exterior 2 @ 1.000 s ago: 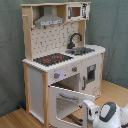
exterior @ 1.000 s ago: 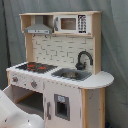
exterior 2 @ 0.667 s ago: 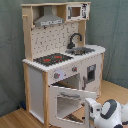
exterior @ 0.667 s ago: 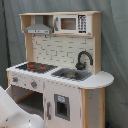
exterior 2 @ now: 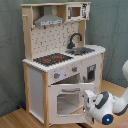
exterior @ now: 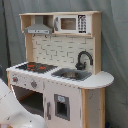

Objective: Play with the kitchen

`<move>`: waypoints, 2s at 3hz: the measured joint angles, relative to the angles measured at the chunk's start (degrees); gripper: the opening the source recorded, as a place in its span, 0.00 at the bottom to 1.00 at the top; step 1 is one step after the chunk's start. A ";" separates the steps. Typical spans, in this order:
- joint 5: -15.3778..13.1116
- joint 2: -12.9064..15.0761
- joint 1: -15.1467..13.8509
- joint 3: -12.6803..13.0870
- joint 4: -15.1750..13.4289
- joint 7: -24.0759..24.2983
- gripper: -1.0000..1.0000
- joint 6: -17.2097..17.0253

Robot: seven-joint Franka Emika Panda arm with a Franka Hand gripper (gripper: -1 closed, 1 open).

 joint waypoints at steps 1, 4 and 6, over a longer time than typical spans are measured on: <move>-1.77 0.25 -1.41 -4.39 -0.97 -0.34 1.00 2.97; -6.32 0.28 -1.55 -17.41 -4.67 -0.57 1.00 13.16; -8.33 0.39 6.94 -19.68 -5.19 -4.50 1.00 13.12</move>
